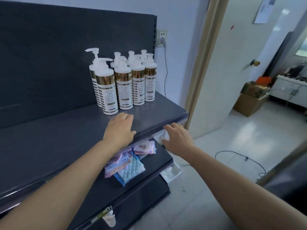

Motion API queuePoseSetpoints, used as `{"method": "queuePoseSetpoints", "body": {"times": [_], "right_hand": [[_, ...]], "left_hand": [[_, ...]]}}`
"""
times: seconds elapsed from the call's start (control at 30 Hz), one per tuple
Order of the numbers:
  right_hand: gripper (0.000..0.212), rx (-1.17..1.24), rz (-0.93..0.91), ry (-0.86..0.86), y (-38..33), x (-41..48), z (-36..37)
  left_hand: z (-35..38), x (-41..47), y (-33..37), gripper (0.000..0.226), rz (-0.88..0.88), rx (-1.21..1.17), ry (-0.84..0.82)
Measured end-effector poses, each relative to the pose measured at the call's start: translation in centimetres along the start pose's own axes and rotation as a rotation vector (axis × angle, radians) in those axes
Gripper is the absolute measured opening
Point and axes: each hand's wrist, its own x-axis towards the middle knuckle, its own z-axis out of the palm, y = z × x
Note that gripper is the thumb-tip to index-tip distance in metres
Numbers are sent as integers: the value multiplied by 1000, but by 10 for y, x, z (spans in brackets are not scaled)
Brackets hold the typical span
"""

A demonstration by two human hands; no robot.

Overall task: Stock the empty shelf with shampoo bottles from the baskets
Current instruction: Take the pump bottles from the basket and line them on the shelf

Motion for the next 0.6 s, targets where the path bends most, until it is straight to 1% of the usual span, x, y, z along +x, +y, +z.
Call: {"method": "queuePoseSetpoints", "body": {"times": [0.07,0.17,0.23,0.4,0.53,0.6], "right_hand": [[45,-19,40,-19,11,-26,-1],[42,-42,119,-31,27,-64,0],[45,-54,190,-43,37,-93,3],[48,-71,365,-133,61,-172,18],[57,-58,516,-191,79,-236,30],[57,-44,593,-225,88,-266,36]], "left_hand": [[7,-12,22,52,66,7,-15],[22,-28,49,49,147,1,-51],[34,-42,67,50,211,-12,-82],[65,-88,118,48,392,-98,-141],[87,-126,160,52,505,-133,-231],[97,-143,180,51,555,-150,-278]]}}
